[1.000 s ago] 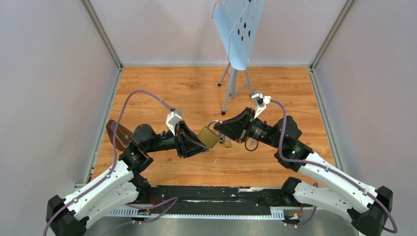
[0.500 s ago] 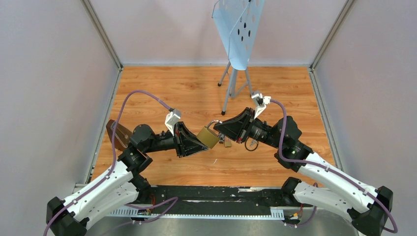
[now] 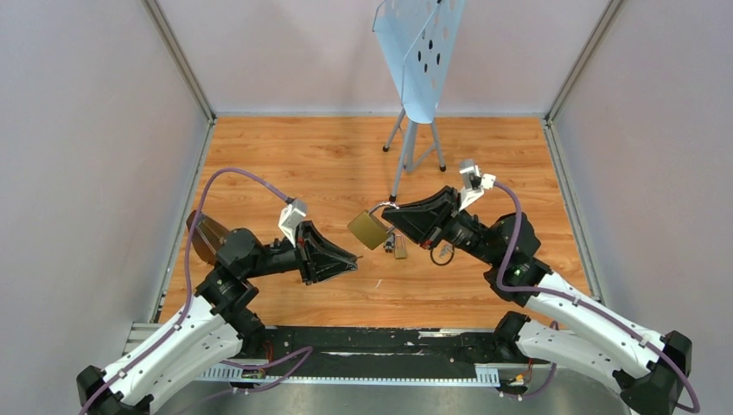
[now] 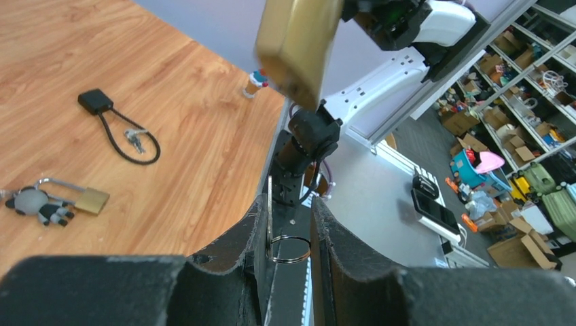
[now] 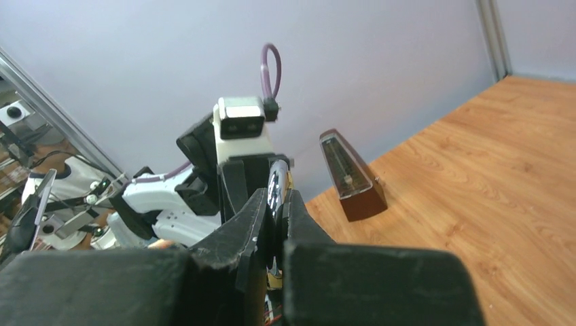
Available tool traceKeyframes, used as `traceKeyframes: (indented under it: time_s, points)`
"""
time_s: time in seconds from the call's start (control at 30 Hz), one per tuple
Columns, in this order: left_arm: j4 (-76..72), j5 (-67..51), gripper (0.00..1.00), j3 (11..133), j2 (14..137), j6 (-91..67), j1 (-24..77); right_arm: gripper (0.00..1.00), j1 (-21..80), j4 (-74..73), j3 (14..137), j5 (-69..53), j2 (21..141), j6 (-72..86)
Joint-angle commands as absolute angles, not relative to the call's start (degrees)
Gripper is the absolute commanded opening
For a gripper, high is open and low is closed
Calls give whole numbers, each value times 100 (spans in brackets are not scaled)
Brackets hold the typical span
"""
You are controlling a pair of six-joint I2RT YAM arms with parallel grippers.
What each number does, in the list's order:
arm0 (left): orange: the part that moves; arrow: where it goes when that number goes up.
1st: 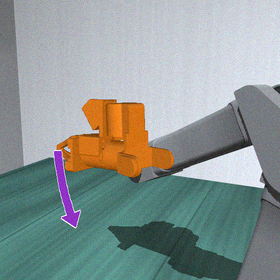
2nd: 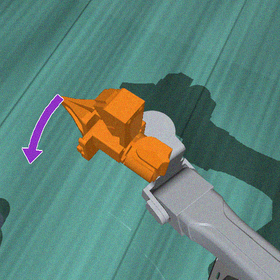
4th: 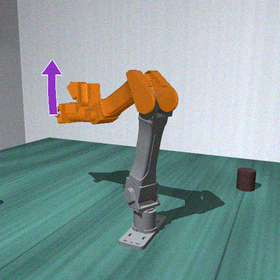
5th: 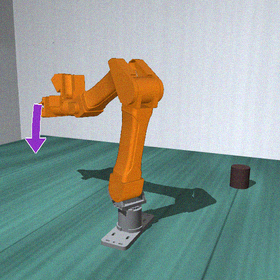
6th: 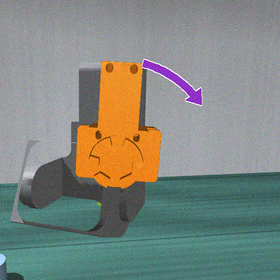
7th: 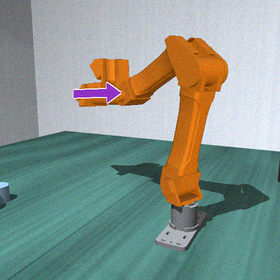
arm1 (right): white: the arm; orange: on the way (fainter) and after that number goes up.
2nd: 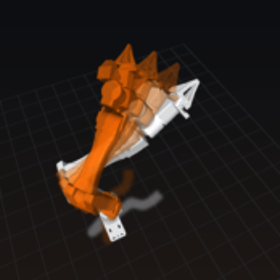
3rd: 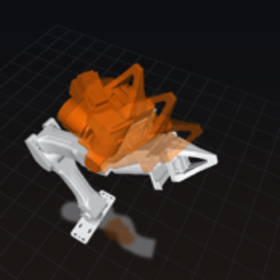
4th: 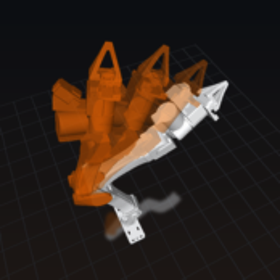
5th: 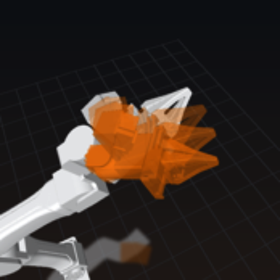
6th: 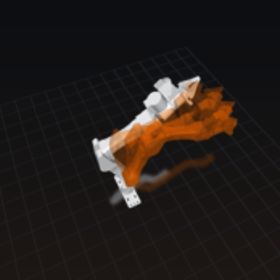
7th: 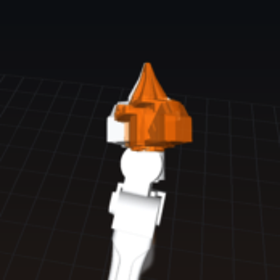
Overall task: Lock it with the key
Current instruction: Lock the lock, then place the key at the center of the board.
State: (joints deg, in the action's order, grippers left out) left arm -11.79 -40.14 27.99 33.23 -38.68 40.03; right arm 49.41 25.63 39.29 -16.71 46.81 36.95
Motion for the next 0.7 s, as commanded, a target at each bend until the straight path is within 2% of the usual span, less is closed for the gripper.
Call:
traceKeyframes:
  time_s: [0.0, 0.17, 0.3, 0.47, 0.67]
  points:
    - [-549, -3678, 0, 2767, 3249, -3701, 3981, 0, 4931, 3698, 4119, -1225, 4347, 3521]
    - [298, -2718, 0, 2889, 3399, -3534, 3977, 0, 4935, 2954, 4246, -873, 4353, 3356]
    - [1371, -1175, 0, 3183, 3879, -3462, 3953, 0, 4931, 2102, 4324, -315, 4735, 3248]
    - [1439, 252, 0, 3302, 4803, -3481, 3761, 0, 4931, 1583, 4277, -52, 5504, 3298]
    - [1126, 1252, 0, 3349, 5696, -3734, 3276, 0, 4922, 1283, 4220, -552, 6320, 3443]
